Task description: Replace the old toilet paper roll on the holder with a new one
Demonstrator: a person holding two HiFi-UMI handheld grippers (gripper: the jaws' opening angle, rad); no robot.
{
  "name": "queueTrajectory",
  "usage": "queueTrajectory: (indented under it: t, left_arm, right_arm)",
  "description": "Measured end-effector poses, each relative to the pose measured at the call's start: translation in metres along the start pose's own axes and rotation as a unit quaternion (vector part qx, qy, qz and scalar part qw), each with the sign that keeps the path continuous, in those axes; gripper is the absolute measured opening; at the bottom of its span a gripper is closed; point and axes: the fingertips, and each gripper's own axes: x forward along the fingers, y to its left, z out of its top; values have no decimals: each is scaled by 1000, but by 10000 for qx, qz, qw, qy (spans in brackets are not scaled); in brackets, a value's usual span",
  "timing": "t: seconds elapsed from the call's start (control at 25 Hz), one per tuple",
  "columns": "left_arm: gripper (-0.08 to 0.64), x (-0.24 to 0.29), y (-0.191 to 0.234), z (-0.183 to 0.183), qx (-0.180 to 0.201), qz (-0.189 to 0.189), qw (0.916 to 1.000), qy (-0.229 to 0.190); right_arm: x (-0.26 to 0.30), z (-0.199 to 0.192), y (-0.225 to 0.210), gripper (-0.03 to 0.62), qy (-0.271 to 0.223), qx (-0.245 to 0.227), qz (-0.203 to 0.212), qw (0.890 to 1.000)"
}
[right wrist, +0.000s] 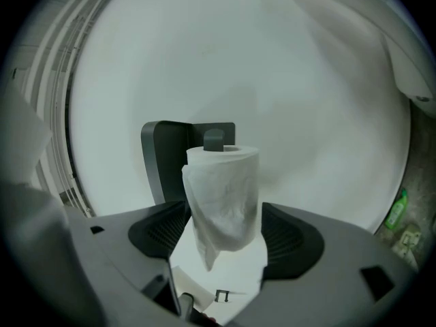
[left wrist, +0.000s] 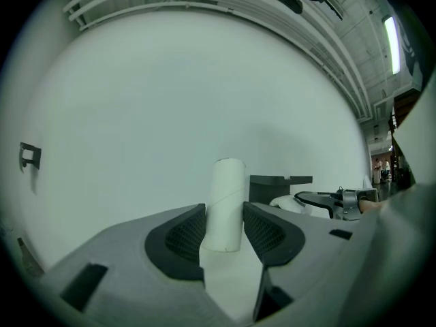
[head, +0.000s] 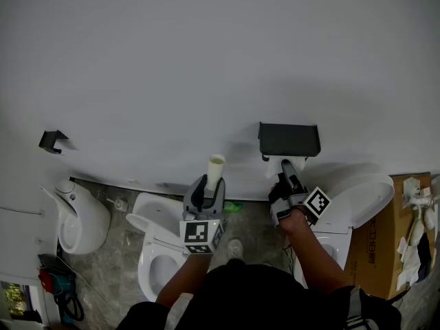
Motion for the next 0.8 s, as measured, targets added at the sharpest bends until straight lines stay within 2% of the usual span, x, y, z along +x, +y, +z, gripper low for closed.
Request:
queueTrajectory:
  t: [0.28, 0.6, 0.8]
  left_arm:
    - [170, 6, -9, 1, -10, -131, 9999, 2]
    - [170, 13, -18, 2, -7, -193, 9998, -27]
    - [170, 18, -24, 3, -26, -263, 9996, -22]
  right_arm:
    - [-18, -3, 2, 313, 136, -136, -6, 9998]
    - [-47, -5, 38, 313, 446, -1201, 70, 9917]
    - [-66, -3, 51, 311, 436, -2047, 27, 9778]
